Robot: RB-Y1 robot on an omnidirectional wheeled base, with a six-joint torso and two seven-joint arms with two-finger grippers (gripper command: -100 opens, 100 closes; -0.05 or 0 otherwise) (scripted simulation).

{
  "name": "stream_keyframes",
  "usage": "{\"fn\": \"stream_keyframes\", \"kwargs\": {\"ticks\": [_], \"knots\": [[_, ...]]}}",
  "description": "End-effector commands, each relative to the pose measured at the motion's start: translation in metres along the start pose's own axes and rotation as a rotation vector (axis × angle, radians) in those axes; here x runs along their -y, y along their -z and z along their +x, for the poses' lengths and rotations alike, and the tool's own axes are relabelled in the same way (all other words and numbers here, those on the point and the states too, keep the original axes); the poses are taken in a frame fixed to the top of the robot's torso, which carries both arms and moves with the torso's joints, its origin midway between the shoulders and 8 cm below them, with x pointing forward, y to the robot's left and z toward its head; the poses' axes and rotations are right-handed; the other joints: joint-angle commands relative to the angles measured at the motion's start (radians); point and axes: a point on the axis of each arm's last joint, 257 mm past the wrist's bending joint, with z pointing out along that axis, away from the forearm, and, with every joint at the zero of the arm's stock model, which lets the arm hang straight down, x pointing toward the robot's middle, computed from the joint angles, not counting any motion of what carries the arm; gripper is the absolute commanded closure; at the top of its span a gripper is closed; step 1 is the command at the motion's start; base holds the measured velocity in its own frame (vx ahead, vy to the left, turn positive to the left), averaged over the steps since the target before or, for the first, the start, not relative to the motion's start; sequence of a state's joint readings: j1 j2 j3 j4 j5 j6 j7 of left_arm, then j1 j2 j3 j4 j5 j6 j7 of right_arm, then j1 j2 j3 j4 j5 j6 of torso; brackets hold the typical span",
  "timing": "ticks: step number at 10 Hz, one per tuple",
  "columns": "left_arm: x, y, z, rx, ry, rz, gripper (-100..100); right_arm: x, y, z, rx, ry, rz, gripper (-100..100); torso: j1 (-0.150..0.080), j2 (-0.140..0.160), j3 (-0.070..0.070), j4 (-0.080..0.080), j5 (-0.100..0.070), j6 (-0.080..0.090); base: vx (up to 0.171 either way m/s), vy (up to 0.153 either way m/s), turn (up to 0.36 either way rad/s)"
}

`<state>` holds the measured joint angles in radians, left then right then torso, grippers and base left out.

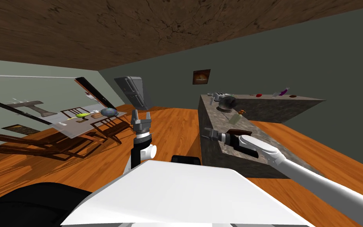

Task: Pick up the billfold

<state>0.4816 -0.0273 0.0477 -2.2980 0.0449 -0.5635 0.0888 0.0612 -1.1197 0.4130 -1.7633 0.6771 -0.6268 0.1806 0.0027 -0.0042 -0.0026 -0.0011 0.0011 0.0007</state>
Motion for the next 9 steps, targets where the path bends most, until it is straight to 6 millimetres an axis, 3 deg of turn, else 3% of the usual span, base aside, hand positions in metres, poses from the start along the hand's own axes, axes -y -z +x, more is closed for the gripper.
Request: {"fn": "stream_keyframes", "kwargs": {"ticks": [1,2,3,4,5,6,7,8,9], "knots": [[0.0,0.0,0.0,0.0,0.0,0.0,0,0.002,0.013,0.025,-0.09,0.042,-0.023,-100,0.0,0.0,0.0,0.0,0.0,0.0,0.099,0.045,0.018],[0.0,0.0,0.0,0.0,0.0,0.0,0,0.005,0.019,0.027,-0.109,0.053,-0.022,-100,-0.001,-0.001,0.0,0.0,0.0,0.0,0.087,0.031,0.012],[0.0,0.0,0.0,0.0,0.0,0.0,0,0.006,0.03,0.047,-0.175,0.08,-0.044,-100,-0.001,0.0,0.0,0.0,0.0,0.0,0.099,0.037,0.02],[0.0,0.0,0.0,0.0,0.0,0.0,0,0.01,0.038,0.05,-0.2,0.093,-0.042,-100,-0.001,0.0,0.0,0.0,0.0,0.0,0.079,0.031,0.004],[0.0,0.0,0.0,0.0,0.0,0.0,0,0.011,0.052,0.069,-0.267,0.116,-0.064,-100,-0.002,0.001,0.0,0.0,0.0,0.0,0.102,0.015,0.011],[0.0,0.0,0.0,0.0,0.0,0.0,0,0.016,0.06,0.071,-0.291,0.128,-0.062,-100,-0.003,0.0,0.0,0.0,-0.001,0.0,0.095,0.006,0.008],[0.0,0.0,0.0,0.0,0.0,0.0,0,0.017,0.076,0.089,-0.357,0.146,-0.085,-100,-0.003,0.0,0.0,0.0,-0.001,0.0,0.1,0.004,0.008],[0.0,0.0,0.0,0.0,0.0,0.0,0,0.021,0.084,0.09,-0.379,0.157,-0.083,-100,-0.003,0.0,0.0,0.0,-0.001,0.0,0.082,0.006,0.004],[0.0,0.0,0.0,0.0,0.0,0.0,0,0.023,0.105,0.108,-0.453,0.174,-0.105,-100,-0.003,0.001,0.0,0.0,-0.001,0.0,0.097,0.0,0.003]]}}
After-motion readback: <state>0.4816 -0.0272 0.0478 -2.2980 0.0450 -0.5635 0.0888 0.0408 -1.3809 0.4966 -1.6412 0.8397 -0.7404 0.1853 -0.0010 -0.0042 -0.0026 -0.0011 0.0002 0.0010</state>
